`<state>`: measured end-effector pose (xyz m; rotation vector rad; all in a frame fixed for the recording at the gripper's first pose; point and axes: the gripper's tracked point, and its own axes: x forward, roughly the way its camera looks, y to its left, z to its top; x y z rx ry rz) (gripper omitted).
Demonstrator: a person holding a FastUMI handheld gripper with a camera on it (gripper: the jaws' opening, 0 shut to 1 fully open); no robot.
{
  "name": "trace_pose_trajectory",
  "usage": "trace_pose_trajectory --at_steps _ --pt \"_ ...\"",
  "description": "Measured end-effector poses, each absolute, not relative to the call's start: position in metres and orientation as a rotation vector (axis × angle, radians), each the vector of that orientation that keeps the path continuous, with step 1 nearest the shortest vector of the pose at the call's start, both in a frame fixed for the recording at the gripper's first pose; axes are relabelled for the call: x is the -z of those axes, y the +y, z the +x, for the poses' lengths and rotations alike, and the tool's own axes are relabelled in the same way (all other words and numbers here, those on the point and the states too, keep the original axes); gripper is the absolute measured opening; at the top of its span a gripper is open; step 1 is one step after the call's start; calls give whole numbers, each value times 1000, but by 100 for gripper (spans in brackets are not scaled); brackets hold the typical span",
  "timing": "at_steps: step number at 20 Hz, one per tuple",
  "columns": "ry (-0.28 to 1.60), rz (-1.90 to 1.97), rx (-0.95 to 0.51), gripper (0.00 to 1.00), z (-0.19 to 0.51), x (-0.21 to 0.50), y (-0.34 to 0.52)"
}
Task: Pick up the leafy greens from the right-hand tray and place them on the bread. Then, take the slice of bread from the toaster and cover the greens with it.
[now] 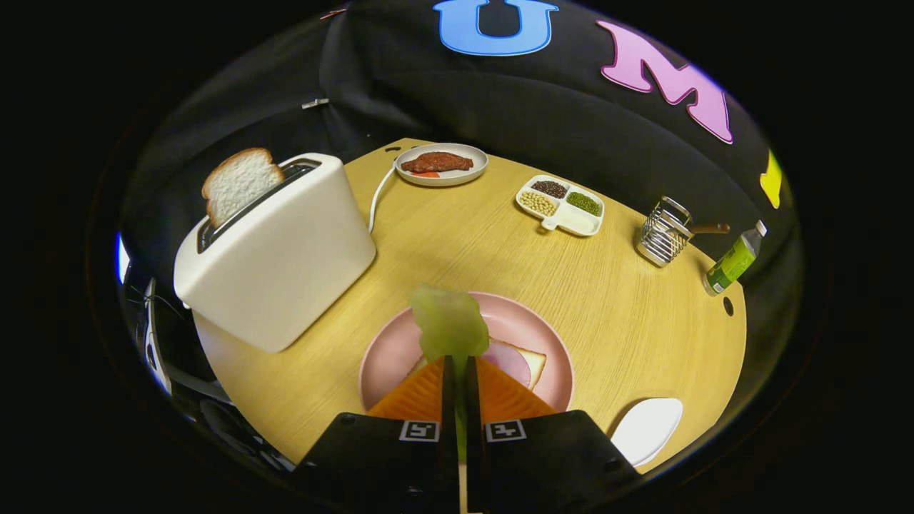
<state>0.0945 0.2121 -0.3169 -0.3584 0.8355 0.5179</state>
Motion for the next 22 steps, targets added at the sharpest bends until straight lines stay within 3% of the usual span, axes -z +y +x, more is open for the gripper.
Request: trace_pose_trajectory --at_steps 10,11,12,13,17,18,22 --pt "869 -334 -463 30 89 329 209" --pt "868 -327 -464 43 87 328 209" --pt "868 -323 -461 49 87 326 209" --pt "866 -316 -463 64 86 325 210" --pt "841 -277 -476 96 80 308 215" --pt "829 -266 -480 100 77 301 217" --pt "748 -237 -520 100 68 260 233"
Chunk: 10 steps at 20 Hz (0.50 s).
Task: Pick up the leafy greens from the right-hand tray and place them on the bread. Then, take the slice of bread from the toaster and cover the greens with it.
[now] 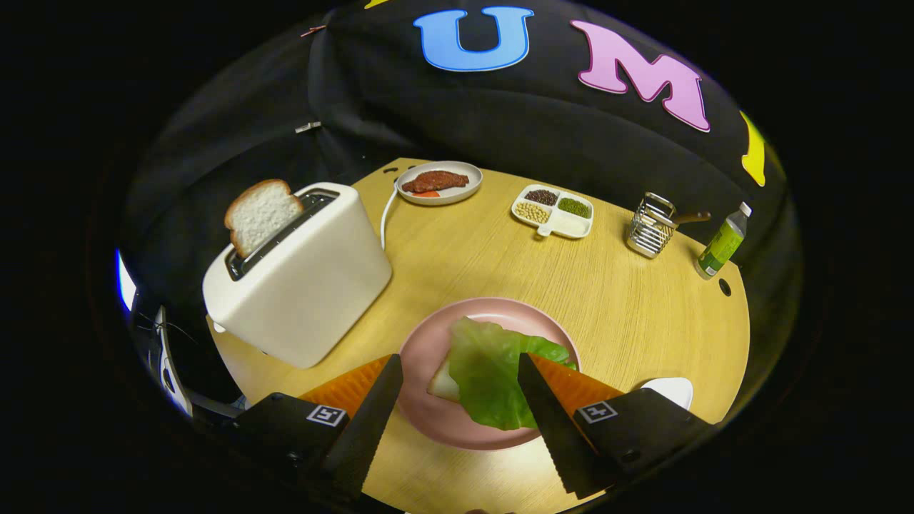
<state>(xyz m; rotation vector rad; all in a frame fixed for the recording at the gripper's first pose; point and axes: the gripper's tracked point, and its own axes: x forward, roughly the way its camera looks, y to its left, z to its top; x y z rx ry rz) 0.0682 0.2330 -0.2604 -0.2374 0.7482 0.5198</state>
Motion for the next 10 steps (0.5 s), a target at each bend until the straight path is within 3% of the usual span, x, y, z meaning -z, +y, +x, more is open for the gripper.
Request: trace_pose_trajectory --at_steps 10 --pt "536 -165 -699 100 38 151 332"
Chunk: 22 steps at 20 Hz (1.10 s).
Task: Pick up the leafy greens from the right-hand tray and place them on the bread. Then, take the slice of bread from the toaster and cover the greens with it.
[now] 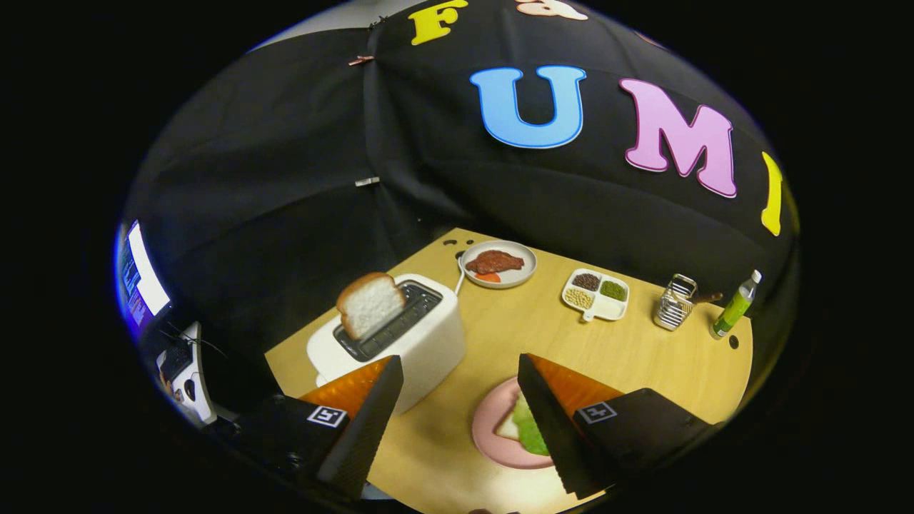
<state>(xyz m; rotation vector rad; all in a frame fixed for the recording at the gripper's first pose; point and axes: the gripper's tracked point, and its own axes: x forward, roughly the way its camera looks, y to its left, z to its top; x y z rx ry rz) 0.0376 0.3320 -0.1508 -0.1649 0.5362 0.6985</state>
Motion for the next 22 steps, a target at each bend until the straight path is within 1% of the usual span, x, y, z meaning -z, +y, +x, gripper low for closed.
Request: trace_pose_trajectory --at_steps 6,11,16,22 --pt "514 -146 -769 100 26 148 397" --pt "493 -166 -787 99 21 154 450" --pt "504 -175 -746 99 31 172 489" --pt "563 -257 -677 99 54 222 502"
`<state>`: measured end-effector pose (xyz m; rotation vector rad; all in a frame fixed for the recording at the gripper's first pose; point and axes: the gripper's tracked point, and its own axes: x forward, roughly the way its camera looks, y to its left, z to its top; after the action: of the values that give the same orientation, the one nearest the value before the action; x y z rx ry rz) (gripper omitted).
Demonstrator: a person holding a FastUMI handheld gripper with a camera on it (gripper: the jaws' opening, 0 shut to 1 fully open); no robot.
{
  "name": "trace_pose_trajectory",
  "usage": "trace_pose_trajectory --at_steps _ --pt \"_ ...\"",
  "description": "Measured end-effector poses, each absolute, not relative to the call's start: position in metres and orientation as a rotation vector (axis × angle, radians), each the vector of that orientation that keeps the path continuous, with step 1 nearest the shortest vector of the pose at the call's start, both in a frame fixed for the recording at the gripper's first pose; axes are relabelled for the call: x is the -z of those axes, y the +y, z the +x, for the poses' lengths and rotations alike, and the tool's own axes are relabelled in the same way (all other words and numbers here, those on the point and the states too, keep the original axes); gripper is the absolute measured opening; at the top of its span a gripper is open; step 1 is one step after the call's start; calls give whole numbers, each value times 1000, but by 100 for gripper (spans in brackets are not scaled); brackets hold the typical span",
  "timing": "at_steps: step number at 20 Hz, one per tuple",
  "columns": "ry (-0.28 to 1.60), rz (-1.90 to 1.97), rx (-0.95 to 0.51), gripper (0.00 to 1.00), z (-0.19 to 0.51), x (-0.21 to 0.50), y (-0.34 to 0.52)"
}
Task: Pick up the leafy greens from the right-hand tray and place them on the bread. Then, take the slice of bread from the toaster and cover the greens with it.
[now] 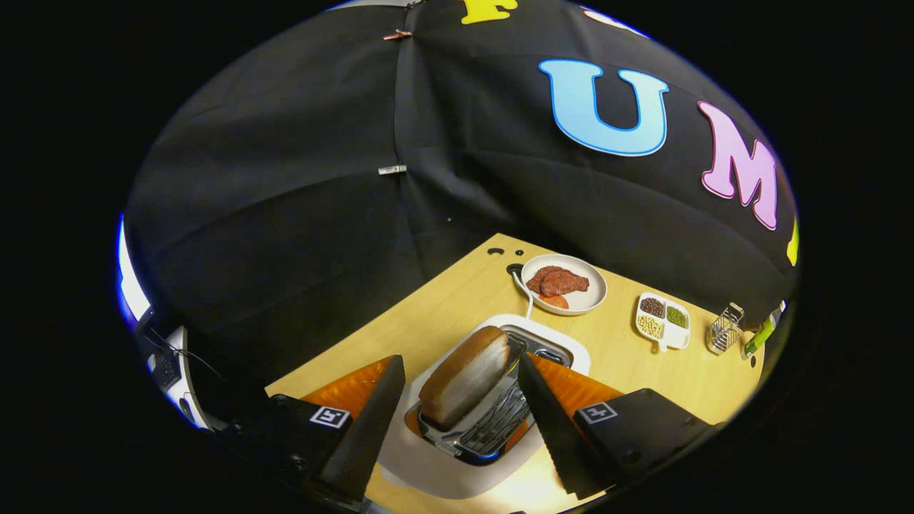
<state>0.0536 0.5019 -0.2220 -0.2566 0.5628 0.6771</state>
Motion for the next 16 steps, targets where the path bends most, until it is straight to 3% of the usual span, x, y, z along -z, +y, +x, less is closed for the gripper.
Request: trace_pose_trajectory --at_steps 4,13,15,16 --pt "532 -285 -660 96 63 225 506" --pt "543 -339 -652 30 60 234 504" --pt "575 -293 -663 17 61 234 506" --pt "588 -282 -679 16 61 233 507"
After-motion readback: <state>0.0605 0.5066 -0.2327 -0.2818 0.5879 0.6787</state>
